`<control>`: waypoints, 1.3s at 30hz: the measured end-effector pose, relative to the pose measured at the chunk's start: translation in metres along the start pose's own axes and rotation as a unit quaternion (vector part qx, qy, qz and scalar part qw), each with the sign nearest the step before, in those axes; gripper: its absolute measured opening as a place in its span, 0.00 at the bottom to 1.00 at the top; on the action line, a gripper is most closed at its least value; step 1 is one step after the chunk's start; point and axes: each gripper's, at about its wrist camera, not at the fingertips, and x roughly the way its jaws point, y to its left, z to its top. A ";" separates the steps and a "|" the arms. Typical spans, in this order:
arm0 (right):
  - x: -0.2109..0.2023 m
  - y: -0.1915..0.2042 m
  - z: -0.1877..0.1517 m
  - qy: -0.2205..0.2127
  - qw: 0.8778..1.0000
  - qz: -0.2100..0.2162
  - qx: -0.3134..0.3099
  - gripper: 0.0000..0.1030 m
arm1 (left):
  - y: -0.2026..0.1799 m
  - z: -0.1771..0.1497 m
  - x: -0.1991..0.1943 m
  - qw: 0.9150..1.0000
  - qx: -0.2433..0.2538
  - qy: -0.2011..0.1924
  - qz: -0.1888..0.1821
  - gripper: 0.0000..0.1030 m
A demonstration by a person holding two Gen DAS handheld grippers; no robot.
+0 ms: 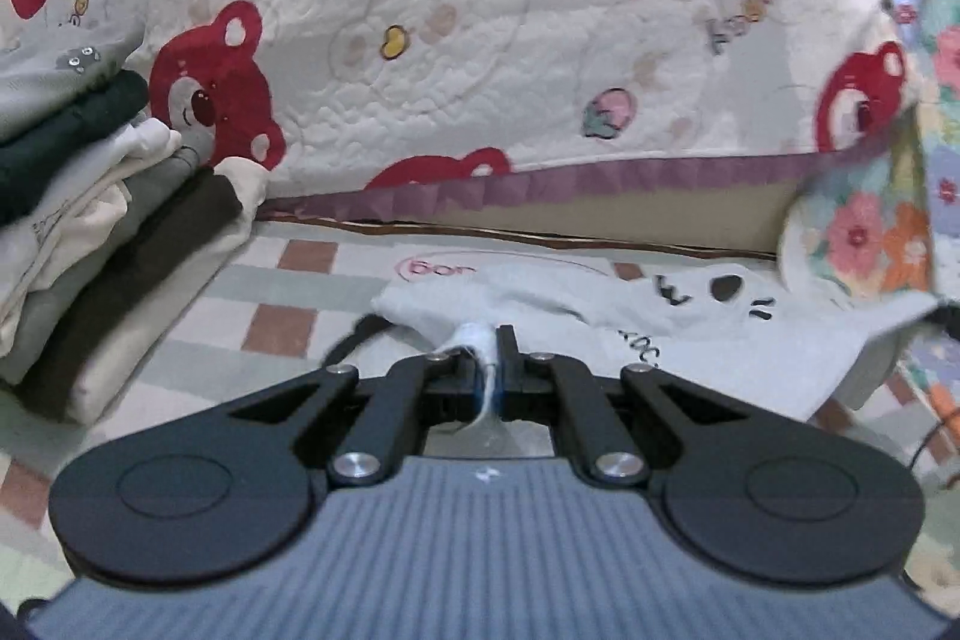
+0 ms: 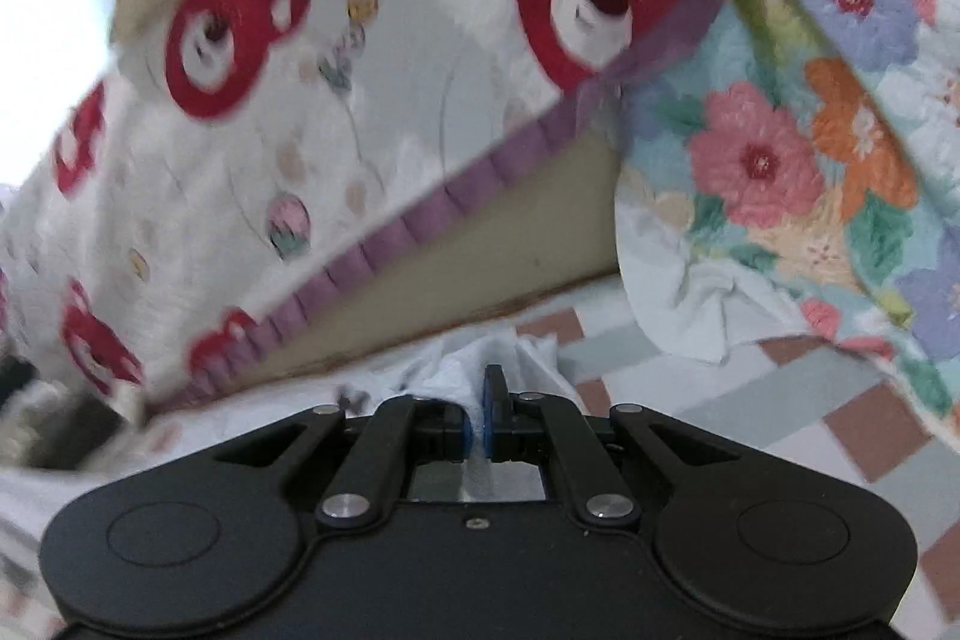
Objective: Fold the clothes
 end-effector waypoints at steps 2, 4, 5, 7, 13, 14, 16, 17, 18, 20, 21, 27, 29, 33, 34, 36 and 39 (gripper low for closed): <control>-0.022 -0.007 0.013 0.001 1.000 0.028 -0.011 0.04 | -0.006 -0.004 -0.019 1.000 -0.011 0.002 -0.011 0.03; -0.037 -0.013 0.018 0.022 0.998 0.038 -0.048 0.04 | -0.008 -0.007 -0.026 1.000 -0.018 0.015 -0.011 0.03; -0.040 -0.017 0.016 0.037 0.996 0.038 -0.067 0.04 | -0.007 -0.009 -0.025 0.999 -0.021 0.026 -0.012 0.03; -0.039 -0.026 0.006 0.074 0.992 0.035 -0.096 0.04 | -0.006 -0.012 -0.015 0.998 -0.015 0.053 -0.009 0.03; 0.048 -0.049 -0.001 0.162 0.982 0.019 -0.094 0.04 | 0.030 0.014 0.077 0.979 -0.081 0.181 -0.056 0.03; 0.067 -0.044 0.010 0.161 0.981 0.016 -0.104 0.04 | 0.037 0.027 0.091 0.978 -0.089 0.180 -0.050 0.03; 0.095 -0.029 0.041 0.133 0.984 0.010 -0.115 0.04 | 0.038 0.063 0.109 0.986 -0.052 0.157 -0.009 0.03; 0.104 -0.019 0.064 0.106 0.988 0.013 -0.112 0.04 | 0.037 0.087 0.115 0.990 -0.031 0.139 0.013 0.03; 0.113 -0.008 0.087 0.078 0.991 0.016 -0.109 0.04 | 0.036 0.117 0.117 0.993 -0.021 0.115 0.030 0.03; 0.119 0.019 0.140 0.022 0.993 0.019 -0.113 0.04 | 0.034 0.177 0.105 0.996 -0.037 0.065 0.051 0.03; 0.115 0.034 0.168 -0.012 0.993 0.023 -0.118 0.04 | 0.034 0.208 0.093 0.996 -0.062 0.039 0.050 0.03; 0.011 0.101 0.283 -0.253 0.955 0.067 -0.138 0.04 | 0.012 0.306 -0.009 0.984 -0.062 -0.168 0.021 0.03; -0.025 0.107 0.285 -0.295 0.941 0.072 -0.150 0.04 | 0.006 0.308 -0.041 0.974 -0.044 -0.219 0.023 0.03; -0.075 0.099 0.241 -0.285 0.934 0.082 -0.199 0.04 | 0.004 0.260 -0.072 0.969 -0.005 -0.243 0.043 0.03; -0.079 0.094 0.223 -0.266 0.938 0.081 -0.209 0.04 | 0.004 0.241 -0.073 0.971 0.004 -0.235 0.052 0.03; -0.076 0.081 0.173 -0.207 0.948 0.081 -0.229 0.04 | 0.007 0.192 -0.063 0.979 0.014 -0.186 0.084 0.03; -0.067 0.055 0.087 -0.093 0.964 0.089 -0.231 0.03 | -0.001 0.111 -0.041 0.979 0.100 -0.115 0.133 0.03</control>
